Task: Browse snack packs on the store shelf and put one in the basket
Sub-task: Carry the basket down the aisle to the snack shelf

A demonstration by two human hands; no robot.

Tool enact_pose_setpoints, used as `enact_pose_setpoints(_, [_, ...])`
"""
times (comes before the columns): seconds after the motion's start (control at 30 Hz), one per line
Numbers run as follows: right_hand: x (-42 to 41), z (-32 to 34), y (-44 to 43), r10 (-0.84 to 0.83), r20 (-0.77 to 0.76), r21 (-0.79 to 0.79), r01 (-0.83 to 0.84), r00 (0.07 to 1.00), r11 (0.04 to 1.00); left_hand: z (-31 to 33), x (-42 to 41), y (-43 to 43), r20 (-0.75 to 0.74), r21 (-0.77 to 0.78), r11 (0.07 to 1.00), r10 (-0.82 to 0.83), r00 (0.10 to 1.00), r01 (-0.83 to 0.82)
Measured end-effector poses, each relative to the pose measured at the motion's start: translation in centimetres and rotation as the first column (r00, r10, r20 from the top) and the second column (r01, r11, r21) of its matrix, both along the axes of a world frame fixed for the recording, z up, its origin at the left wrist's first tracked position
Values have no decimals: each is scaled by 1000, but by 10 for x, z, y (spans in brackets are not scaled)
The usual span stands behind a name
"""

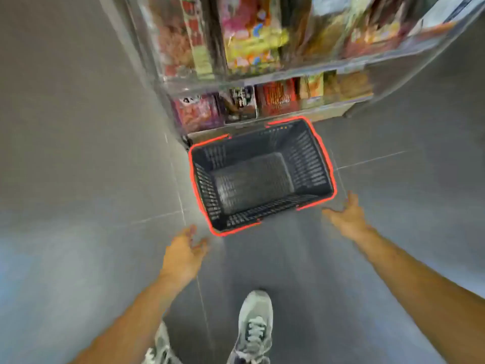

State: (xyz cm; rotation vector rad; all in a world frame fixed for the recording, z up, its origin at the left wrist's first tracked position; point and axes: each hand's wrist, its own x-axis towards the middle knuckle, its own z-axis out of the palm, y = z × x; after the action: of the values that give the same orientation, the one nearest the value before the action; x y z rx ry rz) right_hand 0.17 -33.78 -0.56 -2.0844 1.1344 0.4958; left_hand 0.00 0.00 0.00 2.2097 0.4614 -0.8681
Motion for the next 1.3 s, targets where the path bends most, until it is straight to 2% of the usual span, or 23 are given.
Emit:
enact_pose_setpoints(0.1, [26,-53,-26,-64,53,14,64,997,998,-66,17,-26,-1,-122,975,189,982,-188])
enact_pose_setpoints(0.2, [45,-88,-39,-71,97,44,67,993,997,-107,28,-42,49,-166,946,289,956,-278])
enact_pose_setpoints(0.27, [43,-98,-35,-86,143,6,86,986,996,-114,23,-33,82,-140,944,310,947,-297])
enact_pose_setpoints(0.37, [22,-89,-18,-26,99,-130,38,995,991,-95,3,0,86,-92,952,298,951,-290])
enact_pose_setpoints(0.47, [-10,-45,26,3,59,-127,5,998,992,-40,-30,57,-1,-44,939,343,939,-342])
enact_pose_setpoints(0.57, [-27,26,92,60,34,-58,-58,998,997,36,-63,122,-40,-32,898,438,898,-439])
enact_pose_setpoints(0.7, [-28,142,190,220,3,58,-219,976,974,157,-80,221,34,-23,840,543,839,-542])
enact_pose_setpoints(0.77, [-18,203,237,264,38,86,-266,964,960,219,-75,266,86,-29,813,582,808,-582])
enact_pose_setpoints(0.9, [20,317,316,284,231,76,-308,931,948,336,-38,342,255,-137,767,639,726,-627])
enact_pose_setpoints(1.0, [55,380,356,284,314,89,-326,906,941,405,-1,381,329,-234,747,663,672,-622])
enact_pose_setpoints(1.13, [117,440,393,262,417,115,-336,870,935,458,62,412,358,-344,698,716,599,-628])
enact_pose_setpoints(1.3, [206,468,421,319,438,68,-385,840,920,489,157,443,370,-361,699,715,593,-618])
